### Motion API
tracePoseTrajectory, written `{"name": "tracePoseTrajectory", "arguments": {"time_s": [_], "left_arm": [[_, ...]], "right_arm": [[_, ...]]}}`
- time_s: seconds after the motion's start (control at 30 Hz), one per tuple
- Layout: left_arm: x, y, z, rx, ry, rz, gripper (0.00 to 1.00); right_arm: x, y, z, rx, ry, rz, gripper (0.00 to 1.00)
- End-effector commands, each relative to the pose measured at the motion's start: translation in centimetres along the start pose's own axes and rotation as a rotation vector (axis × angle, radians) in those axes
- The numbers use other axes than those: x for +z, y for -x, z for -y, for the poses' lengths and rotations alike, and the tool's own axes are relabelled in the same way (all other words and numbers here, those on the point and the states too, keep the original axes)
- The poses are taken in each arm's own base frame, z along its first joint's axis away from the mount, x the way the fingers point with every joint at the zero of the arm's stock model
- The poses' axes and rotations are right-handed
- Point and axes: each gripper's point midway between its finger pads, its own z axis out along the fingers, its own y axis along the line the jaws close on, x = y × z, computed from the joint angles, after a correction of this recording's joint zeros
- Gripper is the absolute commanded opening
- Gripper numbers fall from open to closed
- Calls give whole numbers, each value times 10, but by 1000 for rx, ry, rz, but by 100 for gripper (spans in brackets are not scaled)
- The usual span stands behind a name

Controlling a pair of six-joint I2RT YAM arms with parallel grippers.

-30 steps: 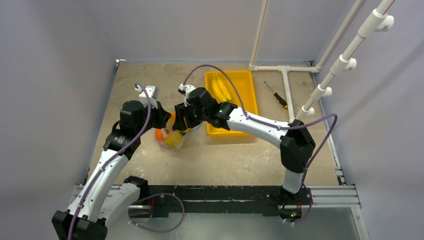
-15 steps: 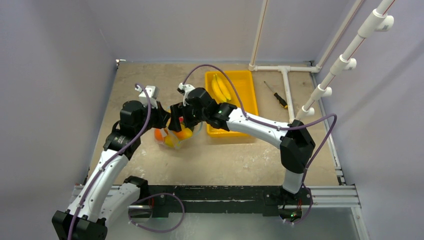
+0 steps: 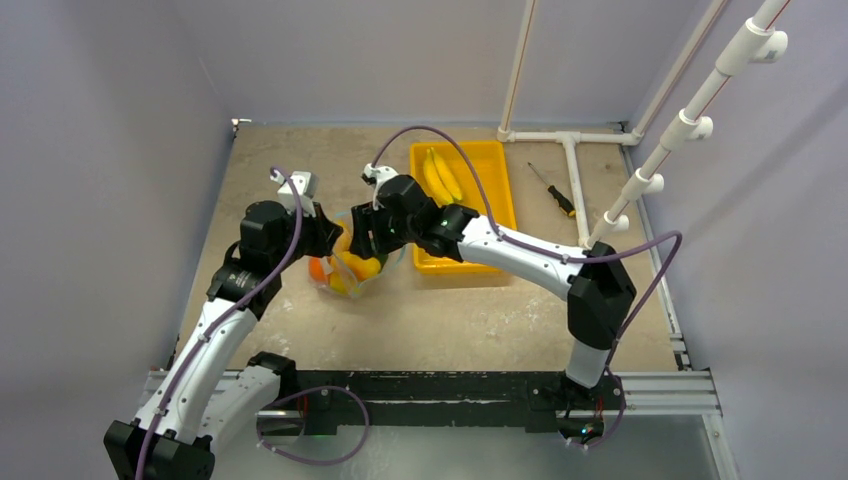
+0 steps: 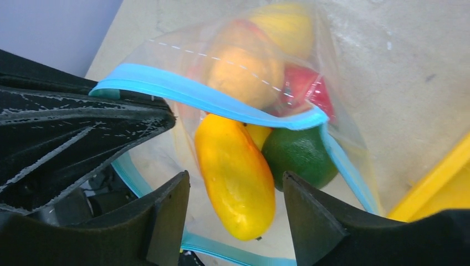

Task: Place the food in the zip-top bag and seal the zipper
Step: Place the fake fruit in the zipper food storage bag.

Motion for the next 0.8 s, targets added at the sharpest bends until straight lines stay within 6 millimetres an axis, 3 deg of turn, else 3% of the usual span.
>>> {"name": "tracePoseTrajectory", "arguments": {"time_s": [0.0,0.33,0.57,0.77], "left_arm": [[2,8,4,27,-23,35,0],[3,6,3,25,-18,28,0],[5,5,2,24,-14,23,0],[5,5,2,24,-13,21,0]], "right_arm": [[-34,34,0,-10,-73,113,63],[-73,73,36,-16,-256,233,63],[-101,106,105,41,-408,323,67],[-107,119,165,79,-517,360,72]]}}
